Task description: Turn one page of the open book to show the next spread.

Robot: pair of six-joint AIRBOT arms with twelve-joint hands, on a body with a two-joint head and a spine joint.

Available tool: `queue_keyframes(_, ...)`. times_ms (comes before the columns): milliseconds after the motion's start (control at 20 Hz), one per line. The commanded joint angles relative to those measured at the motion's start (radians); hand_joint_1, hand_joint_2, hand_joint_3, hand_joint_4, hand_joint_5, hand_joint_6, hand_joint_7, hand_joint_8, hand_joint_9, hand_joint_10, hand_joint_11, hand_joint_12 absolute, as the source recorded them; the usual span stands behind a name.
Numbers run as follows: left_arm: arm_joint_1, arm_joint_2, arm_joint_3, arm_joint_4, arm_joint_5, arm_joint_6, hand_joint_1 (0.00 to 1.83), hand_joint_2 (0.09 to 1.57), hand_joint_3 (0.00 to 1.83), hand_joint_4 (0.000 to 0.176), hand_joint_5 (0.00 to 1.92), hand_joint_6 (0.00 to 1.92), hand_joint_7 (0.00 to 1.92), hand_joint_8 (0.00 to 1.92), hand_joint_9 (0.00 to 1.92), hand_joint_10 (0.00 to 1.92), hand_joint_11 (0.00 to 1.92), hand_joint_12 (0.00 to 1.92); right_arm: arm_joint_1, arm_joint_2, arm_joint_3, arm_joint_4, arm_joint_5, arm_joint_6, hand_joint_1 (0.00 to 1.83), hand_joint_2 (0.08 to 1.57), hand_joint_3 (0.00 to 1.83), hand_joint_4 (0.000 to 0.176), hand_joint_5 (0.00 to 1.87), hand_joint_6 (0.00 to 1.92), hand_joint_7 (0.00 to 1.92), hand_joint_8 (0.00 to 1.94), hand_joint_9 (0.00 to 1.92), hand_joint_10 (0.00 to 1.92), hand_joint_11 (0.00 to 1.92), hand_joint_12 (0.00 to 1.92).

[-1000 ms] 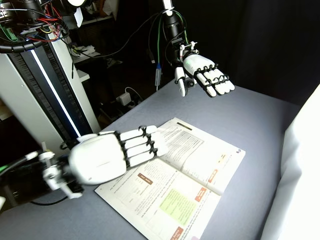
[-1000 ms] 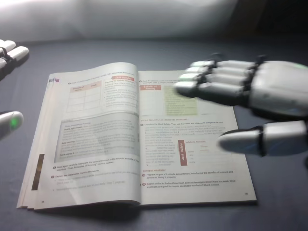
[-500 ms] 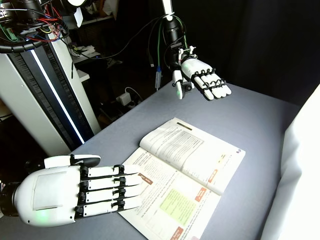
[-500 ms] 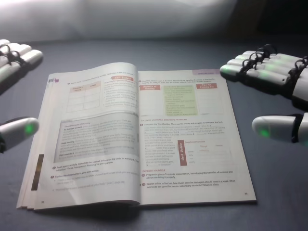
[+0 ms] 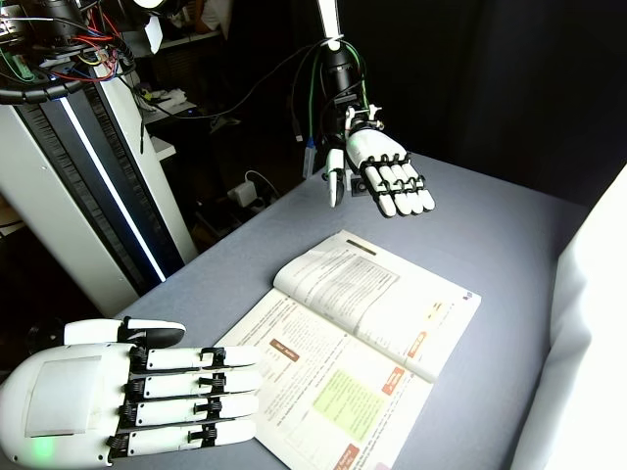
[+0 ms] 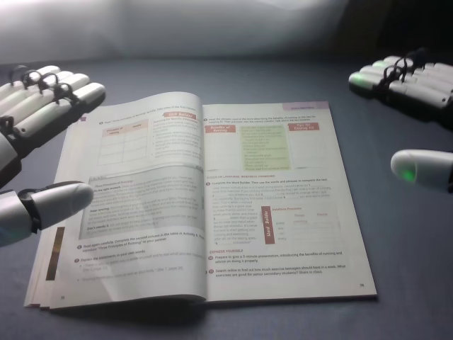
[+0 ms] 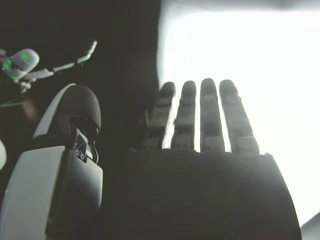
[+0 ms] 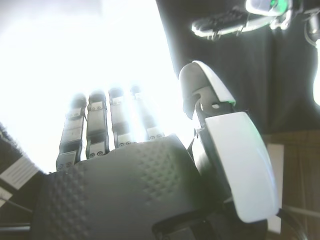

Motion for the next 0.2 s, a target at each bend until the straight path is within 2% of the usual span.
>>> queue_keyframes(0,-0.01,-0.008,0.003,-0.018,-0.13,-0.009,0.0,1.35,0.0,0.003,0.0,0.0,0.0,0.0,0.0,0.0,0.04,0.02,-0.003,0.01,-0.003,0.045,0.157,0.002,0.03,1.41,0.01,0.0,0.0,0.0,0.0,0.0,0.0,0.0,0.0,0.0)
queue_keyframes(150,-0.01,-0.019,0.005,-0.032,-0.167,-0.011,0.0,1.4,0.01,0.0,0.0,0.0,0.0,0.0,0.0,0.0,0.0,0.0,-0.027,0.018,-0.009,0.08,0.228,0.002,0.1,1.42,0.01,0.0,0.0,0.0,0.0,0.0,0.0,0.0,0.0,0.0)
